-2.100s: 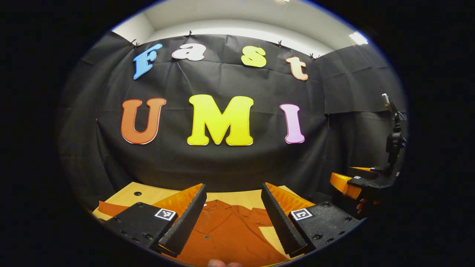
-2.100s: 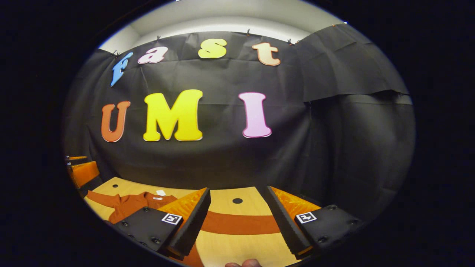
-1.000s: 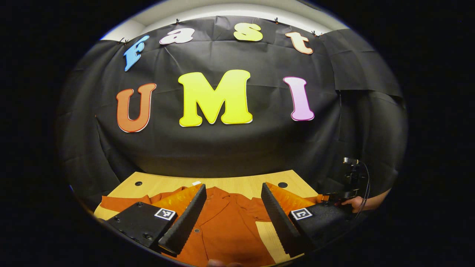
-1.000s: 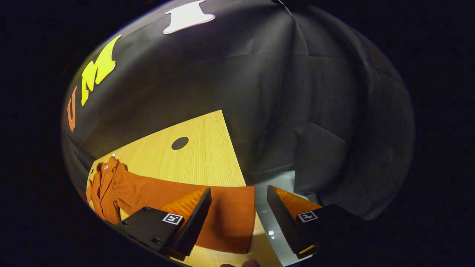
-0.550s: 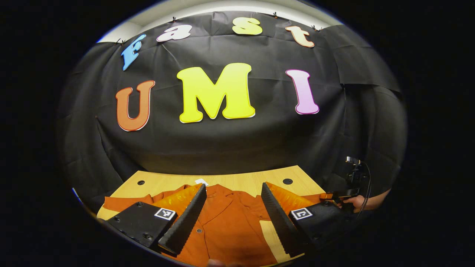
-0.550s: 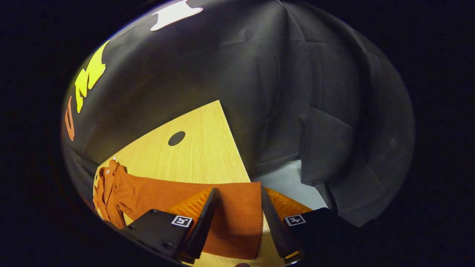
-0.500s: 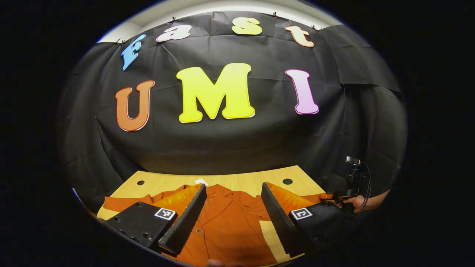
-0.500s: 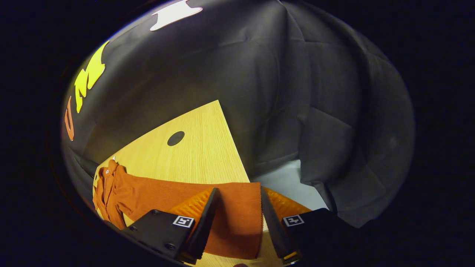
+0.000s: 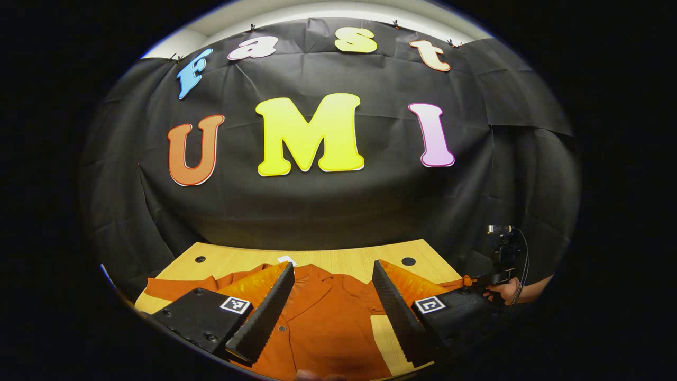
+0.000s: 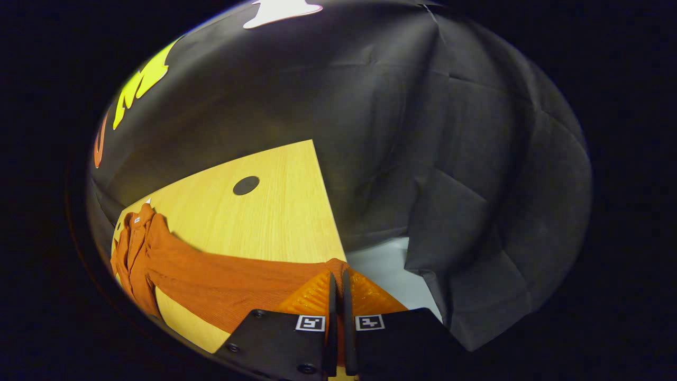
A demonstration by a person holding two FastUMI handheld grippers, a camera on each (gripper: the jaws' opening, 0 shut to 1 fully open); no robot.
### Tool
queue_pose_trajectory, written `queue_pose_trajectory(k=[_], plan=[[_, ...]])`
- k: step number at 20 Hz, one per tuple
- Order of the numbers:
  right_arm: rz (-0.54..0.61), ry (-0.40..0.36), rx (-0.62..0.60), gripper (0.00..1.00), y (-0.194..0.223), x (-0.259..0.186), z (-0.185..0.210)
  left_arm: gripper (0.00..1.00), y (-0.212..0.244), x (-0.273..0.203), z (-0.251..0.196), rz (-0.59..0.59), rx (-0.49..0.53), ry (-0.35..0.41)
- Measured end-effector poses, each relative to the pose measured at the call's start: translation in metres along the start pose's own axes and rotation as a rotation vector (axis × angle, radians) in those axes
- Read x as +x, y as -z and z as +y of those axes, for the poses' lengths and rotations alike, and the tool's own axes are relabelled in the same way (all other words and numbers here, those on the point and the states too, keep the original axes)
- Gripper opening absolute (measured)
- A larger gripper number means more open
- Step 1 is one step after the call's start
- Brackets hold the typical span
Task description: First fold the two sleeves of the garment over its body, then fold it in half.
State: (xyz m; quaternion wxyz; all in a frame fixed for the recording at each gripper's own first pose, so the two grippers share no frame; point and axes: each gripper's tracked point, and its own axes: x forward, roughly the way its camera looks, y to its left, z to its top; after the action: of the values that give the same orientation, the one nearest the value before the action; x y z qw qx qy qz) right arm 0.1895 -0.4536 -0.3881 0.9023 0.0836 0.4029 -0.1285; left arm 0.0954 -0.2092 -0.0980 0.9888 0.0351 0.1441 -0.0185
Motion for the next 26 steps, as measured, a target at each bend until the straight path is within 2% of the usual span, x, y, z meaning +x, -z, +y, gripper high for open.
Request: queue_pose_trajectory(k=[3,4,7,13,17,23,26], plan=[[-0.025,-0.009,0.032,0.06,-0.019,-0.016,0.010,0.96,0.001,-0.010,0.020,-0.010,-0.012,-0.012],[-0.052,-0.009,0.036,0.04,-0.029,-0.026,0.019,0.97,-0.001,-0.013,0.030,-0.018,-0.013,-0.021],[-0.126,-0.025,-0.003,0.06,-0.058,-0.061,0.058,0.96,0.000,-0.022,0.062,-0.037,-0.016,-0.046],[-0.218,-0.079,-0.024,0.06,-0.110,-0.146,0.175,0.96,0.005,-0.043,0.131,-0.069,-0.061,-0.055],[-0.246,-0.112,-0.035,0.06,-0.128,-0.192,0.264,0.96,0.013,-0.057,0.188,-0.082,-0.111,-0.068],[-0.268,-0.160,-0.138,0.06,-0.132,-0.214,0.403,0.97,0.020,-0.073,0.280,-0.108,-0.157,-0.137],[-0.247,-0.192,-0.183,0.06,-0.115,-0.207,0.465,0.97,0.020,-0.076,0.312,-0.123,-0.190,-0.158]])
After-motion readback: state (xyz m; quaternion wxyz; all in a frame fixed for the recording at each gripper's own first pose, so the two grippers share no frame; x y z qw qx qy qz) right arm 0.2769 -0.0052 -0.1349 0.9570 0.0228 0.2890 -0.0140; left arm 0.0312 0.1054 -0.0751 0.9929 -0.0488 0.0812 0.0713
